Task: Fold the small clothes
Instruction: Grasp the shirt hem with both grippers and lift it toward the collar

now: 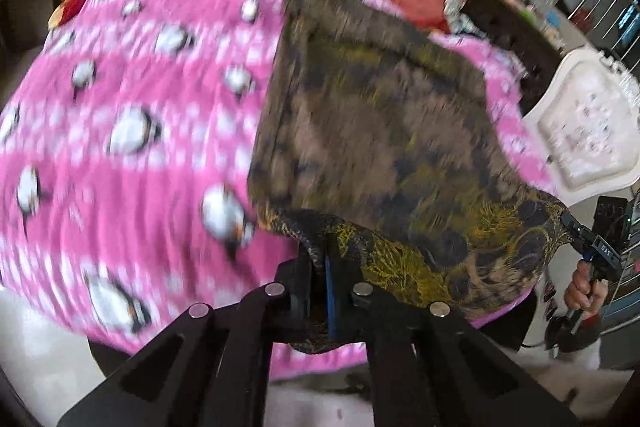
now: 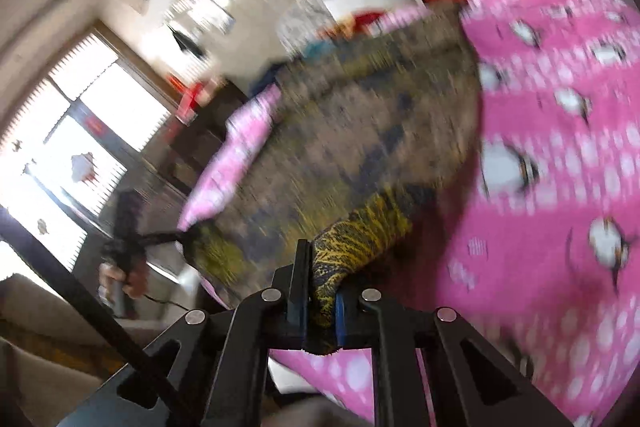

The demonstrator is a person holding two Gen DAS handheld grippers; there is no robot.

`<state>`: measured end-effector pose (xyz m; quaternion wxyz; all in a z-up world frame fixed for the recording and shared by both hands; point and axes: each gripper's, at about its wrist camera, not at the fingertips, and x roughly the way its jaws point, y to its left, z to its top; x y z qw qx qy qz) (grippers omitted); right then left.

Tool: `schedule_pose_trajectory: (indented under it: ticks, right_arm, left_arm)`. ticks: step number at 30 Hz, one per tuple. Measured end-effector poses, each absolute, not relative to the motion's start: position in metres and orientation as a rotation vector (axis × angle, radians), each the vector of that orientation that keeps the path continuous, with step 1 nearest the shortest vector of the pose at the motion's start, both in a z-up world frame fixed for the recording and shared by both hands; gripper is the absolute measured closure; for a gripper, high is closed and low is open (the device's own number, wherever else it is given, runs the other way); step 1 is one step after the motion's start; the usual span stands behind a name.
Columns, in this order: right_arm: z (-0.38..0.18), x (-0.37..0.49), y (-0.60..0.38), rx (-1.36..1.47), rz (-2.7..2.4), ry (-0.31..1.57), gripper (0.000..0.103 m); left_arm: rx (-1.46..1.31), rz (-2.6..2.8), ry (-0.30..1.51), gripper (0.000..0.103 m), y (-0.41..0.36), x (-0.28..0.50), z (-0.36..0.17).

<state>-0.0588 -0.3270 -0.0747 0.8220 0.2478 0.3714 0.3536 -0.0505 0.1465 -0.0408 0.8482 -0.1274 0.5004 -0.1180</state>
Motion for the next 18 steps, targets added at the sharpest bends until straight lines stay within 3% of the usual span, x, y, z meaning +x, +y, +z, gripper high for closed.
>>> schedule_pose_trajectory:
  ticks: [8, 18]
  right_arm:
    - [-0.022, 0.009, -0.336, 0.519, 0.729, 0.633, 0.093]
    - [-0.001, 0.144, -0.346, 0.579, 0.600, 0.622, 0.093]
  left_arm:
    - [-0.297, -0.236, 0.928, 0.098, 0.154, 0.038, 0.011]
    - [-0.249, -0.167, 0.870, 0.098, 0.144, 0.189, 0.041]
